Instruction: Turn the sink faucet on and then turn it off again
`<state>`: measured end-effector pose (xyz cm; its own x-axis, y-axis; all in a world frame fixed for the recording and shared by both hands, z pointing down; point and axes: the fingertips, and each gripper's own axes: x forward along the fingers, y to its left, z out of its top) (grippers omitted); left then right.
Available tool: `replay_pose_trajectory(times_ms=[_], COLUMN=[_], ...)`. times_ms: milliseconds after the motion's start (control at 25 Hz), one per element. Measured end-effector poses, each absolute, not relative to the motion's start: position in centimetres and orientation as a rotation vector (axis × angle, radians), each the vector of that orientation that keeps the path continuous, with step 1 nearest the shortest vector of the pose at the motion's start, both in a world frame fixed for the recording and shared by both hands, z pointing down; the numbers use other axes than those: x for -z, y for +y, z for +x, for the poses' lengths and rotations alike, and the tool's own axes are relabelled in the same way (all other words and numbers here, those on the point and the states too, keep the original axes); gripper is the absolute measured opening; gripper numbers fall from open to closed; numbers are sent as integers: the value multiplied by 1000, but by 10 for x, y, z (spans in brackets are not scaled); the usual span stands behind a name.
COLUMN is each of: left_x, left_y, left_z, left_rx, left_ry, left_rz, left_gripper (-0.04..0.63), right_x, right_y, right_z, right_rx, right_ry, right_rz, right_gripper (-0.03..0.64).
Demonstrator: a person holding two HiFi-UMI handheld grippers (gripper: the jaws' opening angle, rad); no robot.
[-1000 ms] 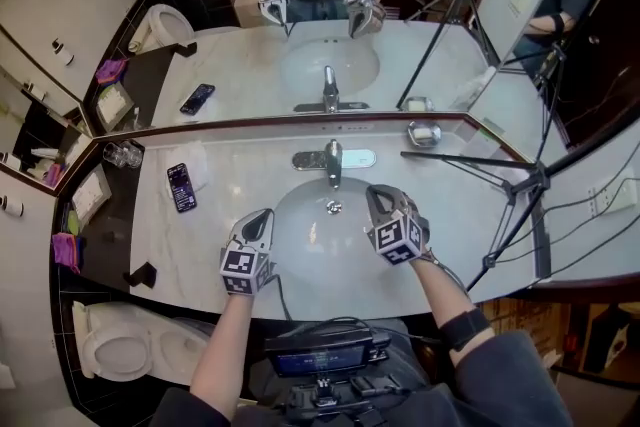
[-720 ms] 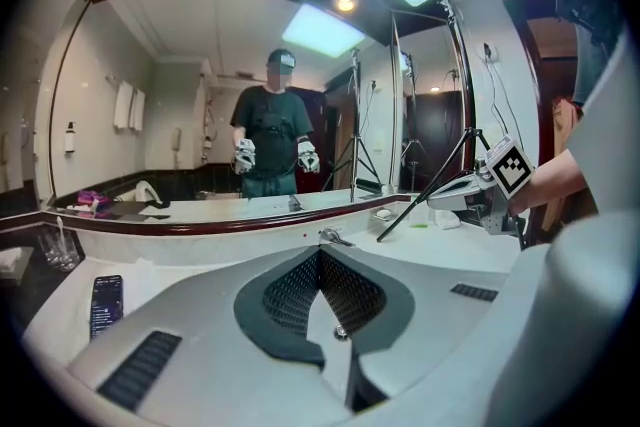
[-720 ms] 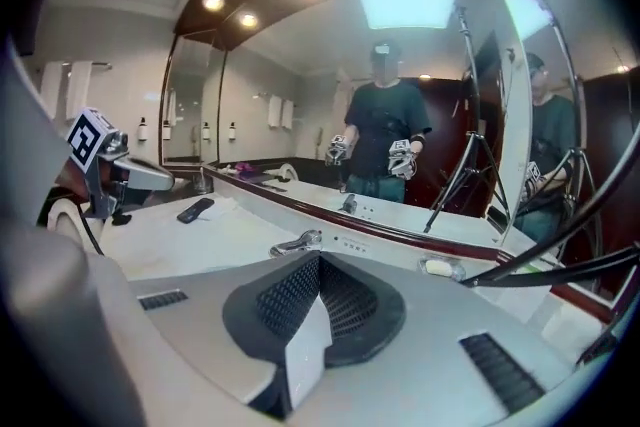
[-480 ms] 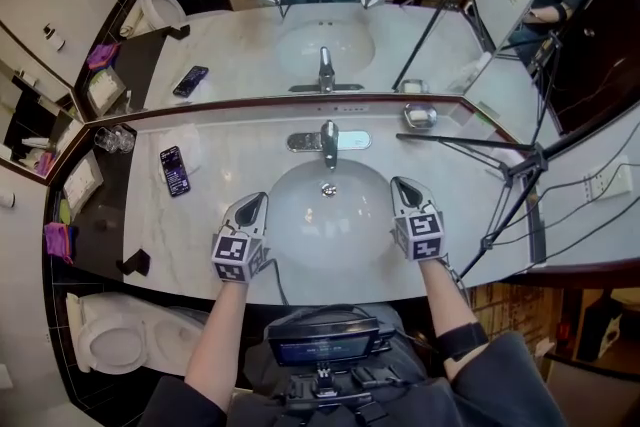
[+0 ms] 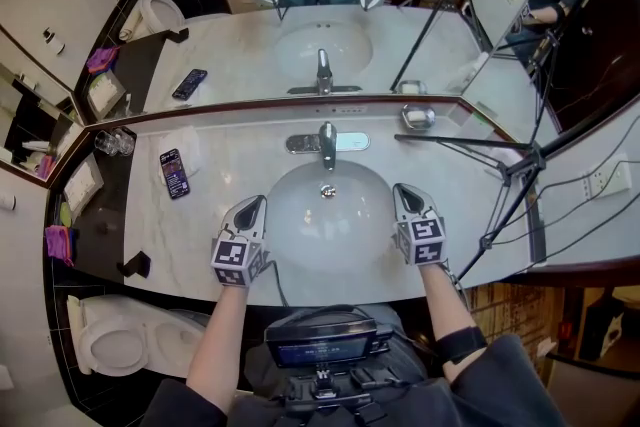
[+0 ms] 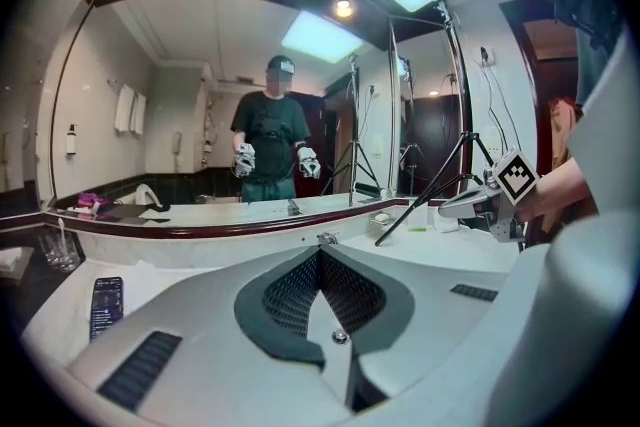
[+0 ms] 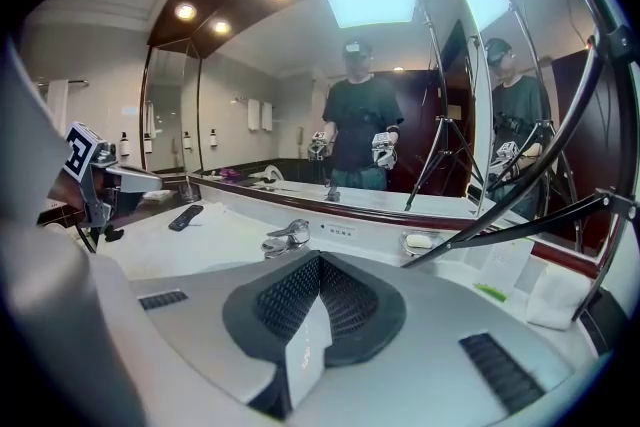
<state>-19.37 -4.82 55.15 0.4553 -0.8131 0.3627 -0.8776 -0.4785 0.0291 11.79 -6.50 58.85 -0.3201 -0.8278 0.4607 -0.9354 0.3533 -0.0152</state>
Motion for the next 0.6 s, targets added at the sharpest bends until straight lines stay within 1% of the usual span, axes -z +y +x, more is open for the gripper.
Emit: replay_pose_trajectory(times_ms=[200, 520, 600], left_x=[-553, -562, -564], left_y=[-46, -43, -46], left_z=[-199, -193, -187], left_rx=[-456, -555, -579], left_ry=[-1501, -1465, -1438], left_rz=[2487, 2535, 2564], left_gripper=[5, 5, 21], right_x=[-593, -600, -601], right_y=[-63, -60, -61], right_z=[116, 114, 114], right_rx=[-394, -407, -395], right_ry=[-2256, -2249, -2247], right_rz=[1531, 1520, 1515], right_gripper=[20, 20, 20])
